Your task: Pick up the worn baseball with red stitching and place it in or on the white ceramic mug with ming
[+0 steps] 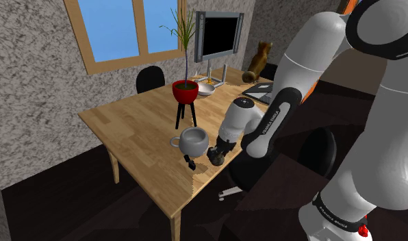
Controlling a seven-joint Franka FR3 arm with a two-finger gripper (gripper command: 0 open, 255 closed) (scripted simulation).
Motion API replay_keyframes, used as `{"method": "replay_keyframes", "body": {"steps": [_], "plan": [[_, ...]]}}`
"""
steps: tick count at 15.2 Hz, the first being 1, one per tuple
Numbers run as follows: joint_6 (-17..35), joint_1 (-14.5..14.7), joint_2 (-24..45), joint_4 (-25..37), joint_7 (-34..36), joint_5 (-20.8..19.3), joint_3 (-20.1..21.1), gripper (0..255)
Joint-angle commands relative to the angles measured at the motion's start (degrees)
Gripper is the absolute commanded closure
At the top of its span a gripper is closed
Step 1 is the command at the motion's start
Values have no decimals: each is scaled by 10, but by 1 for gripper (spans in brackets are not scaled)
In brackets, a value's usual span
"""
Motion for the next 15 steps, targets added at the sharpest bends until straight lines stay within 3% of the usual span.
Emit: {"method": "replay_keyframes", "body": {"steps": [1, 7, 15], "plan": [[-18, -23, -21, -4, -14, 16, 27, 255], [-70, -72, -84, -16, -81, 98, 94, 255], [-144, -72, -163, -20, -150, 188, 112, 255]]}}
